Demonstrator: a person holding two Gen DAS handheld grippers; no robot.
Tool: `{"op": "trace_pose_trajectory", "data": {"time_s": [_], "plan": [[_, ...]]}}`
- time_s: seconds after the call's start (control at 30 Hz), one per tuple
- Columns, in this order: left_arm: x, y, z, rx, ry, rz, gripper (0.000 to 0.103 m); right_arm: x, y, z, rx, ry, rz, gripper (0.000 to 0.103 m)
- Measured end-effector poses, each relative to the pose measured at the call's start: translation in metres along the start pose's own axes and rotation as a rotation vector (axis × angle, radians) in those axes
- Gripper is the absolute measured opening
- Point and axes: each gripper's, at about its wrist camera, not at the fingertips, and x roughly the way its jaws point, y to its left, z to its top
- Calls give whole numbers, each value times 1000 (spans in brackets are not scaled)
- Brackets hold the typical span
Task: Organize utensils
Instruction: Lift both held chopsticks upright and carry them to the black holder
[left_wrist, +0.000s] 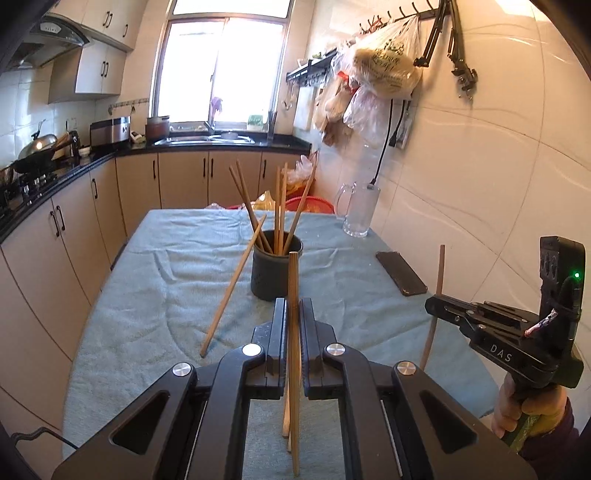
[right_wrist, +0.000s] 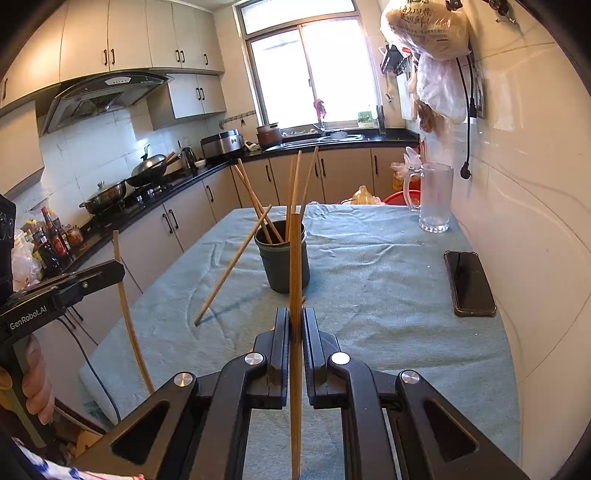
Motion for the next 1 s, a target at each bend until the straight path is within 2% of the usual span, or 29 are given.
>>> {"op": "trace_pose_trajectory", "data": {"time_s": [0.2, 0.5, 1.0], "plan": [[-3, -3, 3, 9, -13, 25, 5, -6, 3, 5, -10, -20, -2, 7], [5, -2, 9, 43, -16, 105, 5, -8, 13, 18, -35, -46, -4, 7], [21, 6, 19, 55, 10, 131, 5, -2, 19, 43, -47, -71, 3, 7]]}}
